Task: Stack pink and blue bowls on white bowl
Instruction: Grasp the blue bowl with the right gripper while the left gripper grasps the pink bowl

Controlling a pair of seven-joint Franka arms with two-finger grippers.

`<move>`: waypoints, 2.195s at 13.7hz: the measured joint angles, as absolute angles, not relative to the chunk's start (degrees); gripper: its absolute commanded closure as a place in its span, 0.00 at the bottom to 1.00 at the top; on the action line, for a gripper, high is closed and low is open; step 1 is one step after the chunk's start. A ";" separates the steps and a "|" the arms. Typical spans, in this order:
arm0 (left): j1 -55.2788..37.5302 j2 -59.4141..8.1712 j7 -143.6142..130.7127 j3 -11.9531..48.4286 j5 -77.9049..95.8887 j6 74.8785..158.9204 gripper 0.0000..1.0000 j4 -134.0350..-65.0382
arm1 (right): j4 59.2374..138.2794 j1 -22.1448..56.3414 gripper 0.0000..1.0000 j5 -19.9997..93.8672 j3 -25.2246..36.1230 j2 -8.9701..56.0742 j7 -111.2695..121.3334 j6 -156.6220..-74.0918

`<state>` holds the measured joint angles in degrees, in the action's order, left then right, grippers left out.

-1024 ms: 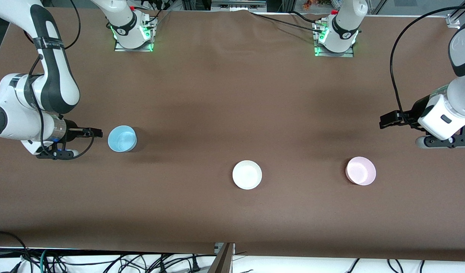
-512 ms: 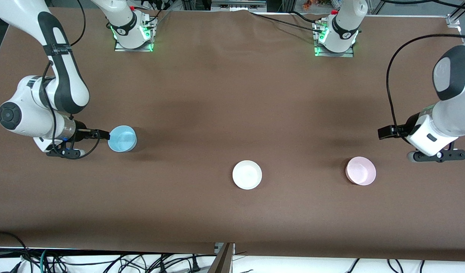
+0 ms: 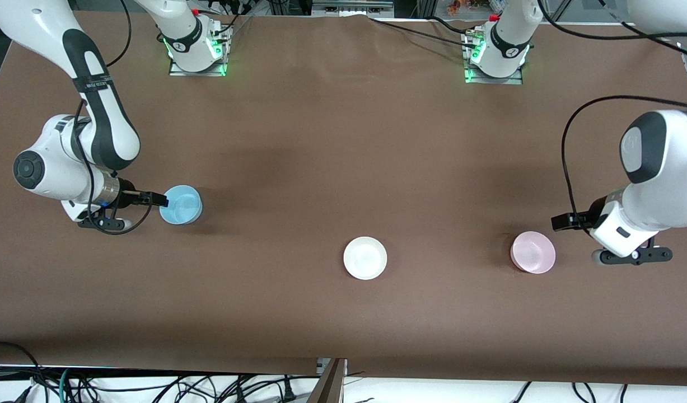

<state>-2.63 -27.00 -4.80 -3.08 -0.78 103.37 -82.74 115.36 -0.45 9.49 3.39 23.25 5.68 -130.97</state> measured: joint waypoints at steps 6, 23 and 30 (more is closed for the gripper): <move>3.49 -31.37 6.56 -3.13 7.81 108.08 0.00 -82.85 | 118.56 -0.67 0.02 9.51 3.36 23.60 6.00 -135.12; 3.75 -39.35 5.89 -4.03 5.23 128.50 0.08 -89.75 | 119.04 -0.66 0.14 11.87 2.98 25.56 7.21 -138.50; 3.10 -39.62 5.88 -3.97 5.23 131.90 0.23 -92.89 | 119.04 -0.64 0.45 13.30 2.46 25.86 7.50 -138.82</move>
